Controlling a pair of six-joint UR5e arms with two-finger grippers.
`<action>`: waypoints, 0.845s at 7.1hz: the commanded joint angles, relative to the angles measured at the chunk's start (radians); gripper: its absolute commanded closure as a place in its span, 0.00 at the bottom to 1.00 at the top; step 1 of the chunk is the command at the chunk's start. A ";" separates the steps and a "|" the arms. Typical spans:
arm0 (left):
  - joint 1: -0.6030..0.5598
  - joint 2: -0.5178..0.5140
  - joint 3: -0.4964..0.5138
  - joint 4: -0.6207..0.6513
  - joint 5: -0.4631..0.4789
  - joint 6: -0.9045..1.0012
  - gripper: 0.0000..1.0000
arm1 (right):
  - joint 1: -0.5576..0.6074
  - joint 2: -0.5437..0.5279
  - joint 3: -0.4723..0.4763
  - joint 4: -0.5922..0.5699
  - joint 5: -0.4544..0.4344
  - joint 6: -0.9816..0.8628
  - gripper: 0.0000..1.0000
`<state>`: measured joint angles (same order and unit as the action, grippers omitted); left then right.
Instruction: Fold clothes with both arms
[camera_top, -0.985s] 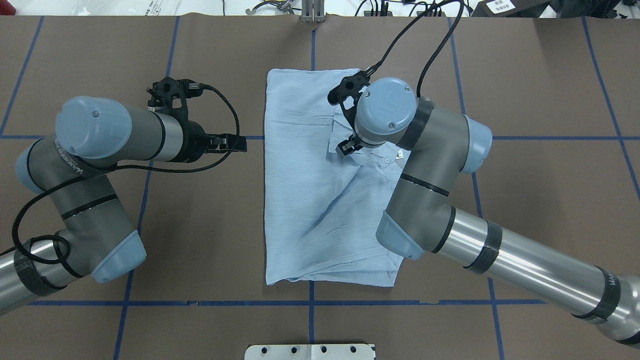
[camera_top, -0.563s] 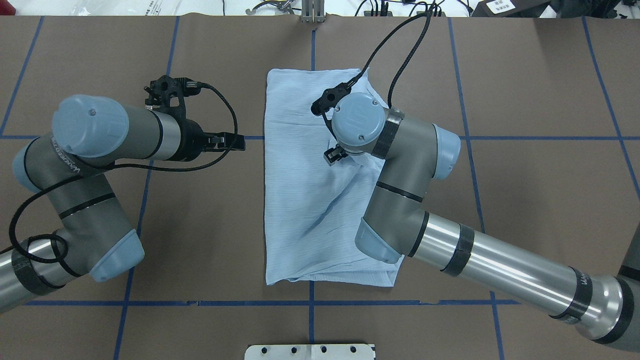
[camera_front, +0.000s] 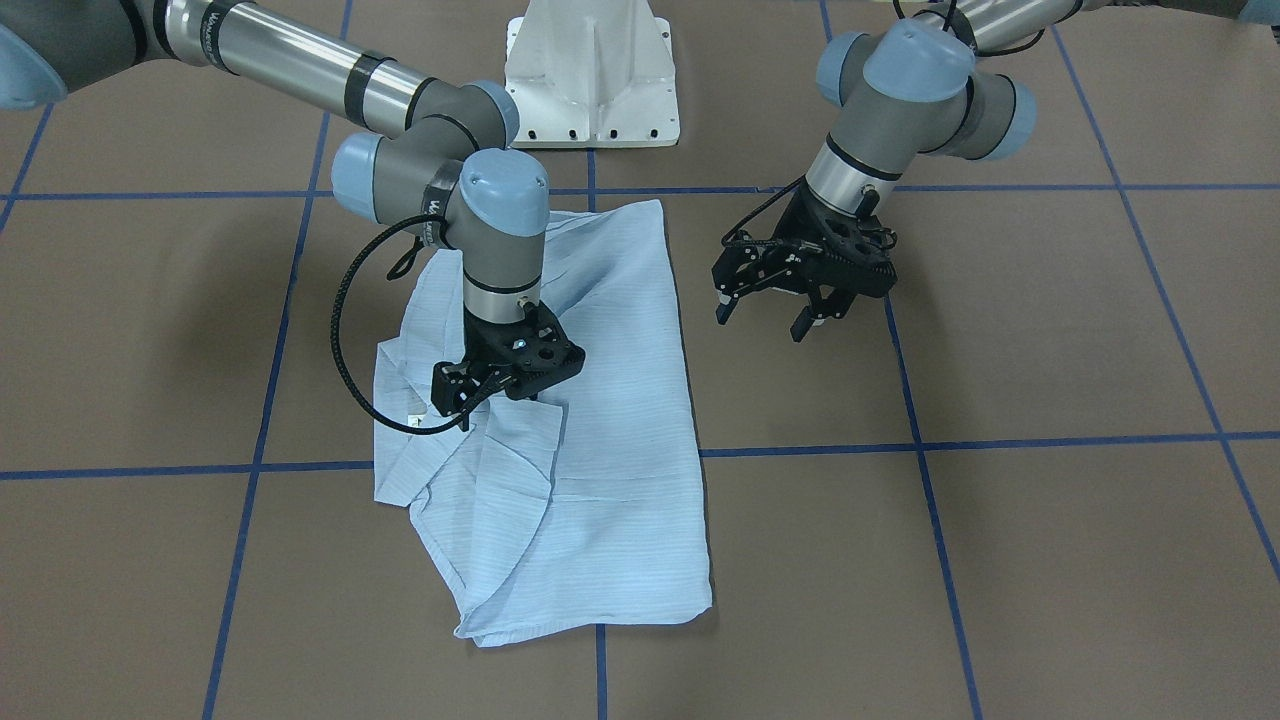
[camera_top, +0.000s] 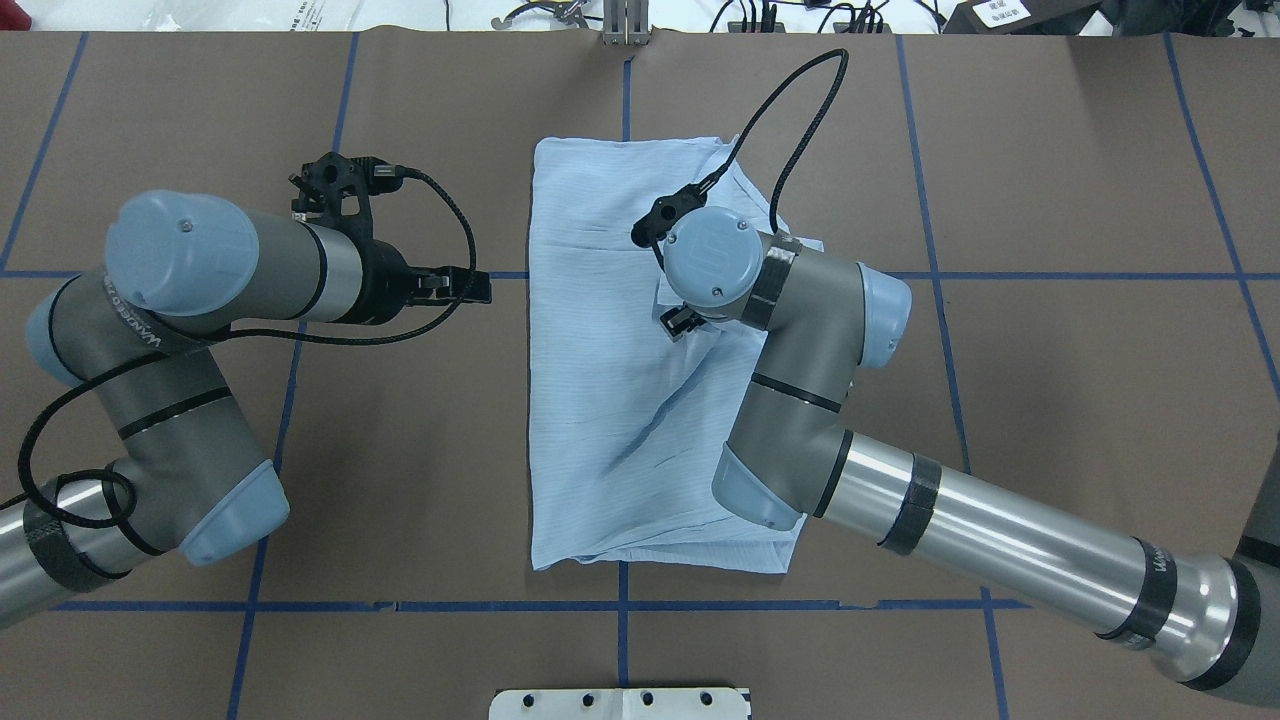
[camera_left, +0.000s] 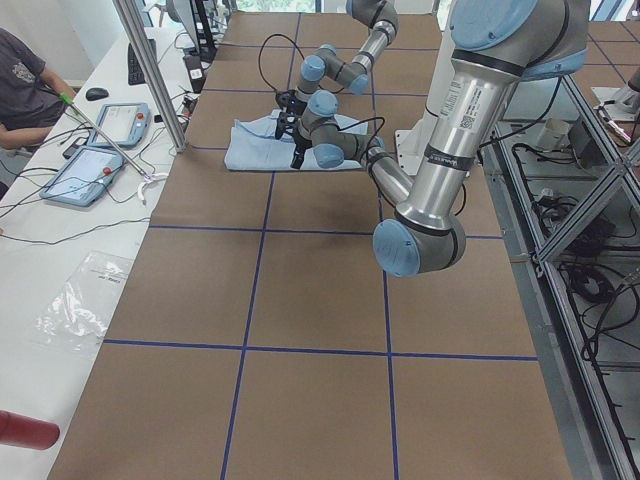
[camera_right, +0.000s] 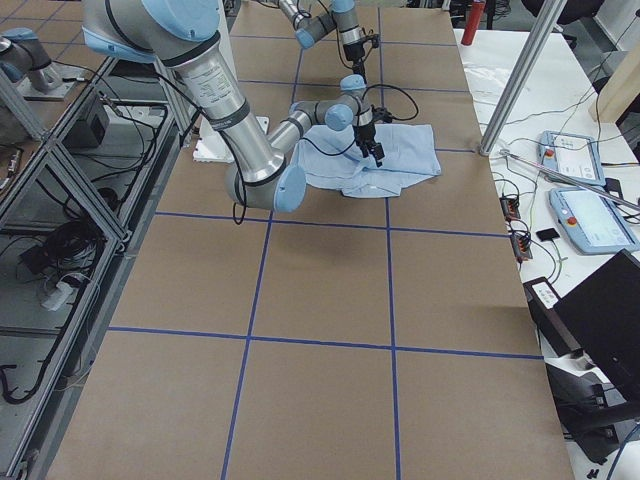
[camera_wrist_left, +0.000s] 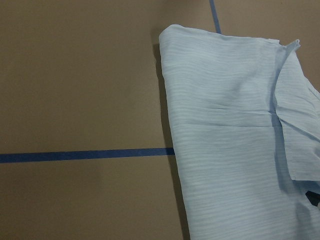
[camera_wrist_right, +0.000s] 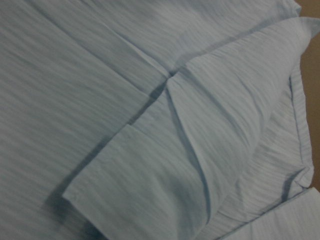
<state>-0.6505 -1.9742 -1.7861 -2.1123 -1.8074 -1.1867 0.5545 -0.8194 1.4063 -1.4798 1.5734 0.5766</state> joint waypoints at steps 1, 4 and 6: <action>0.003 -0.003 0.001 0.000 0.000 -0.001 0.00 | 0.056 -0.045 -0.003 0.003 0.008 -0.030 0.00; 0.005 -0.023 -0.004 0.003 0.002 -0.004 0.00 | 0.215 -0.257 0.014 0.206 0.147 -0.186 0.00; 0.005 -0.029 -0.004 0.005 0.003 -0.004 0.00 | 0.358 -0.270 0.045 0.194 0.334 -0.242 0.00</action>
<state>-0.6459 -2.0001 -1.7893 -2.1085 -1.8045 -1.1903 0.8328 -1.0710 1.4345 -1.2942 1.7993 0.3689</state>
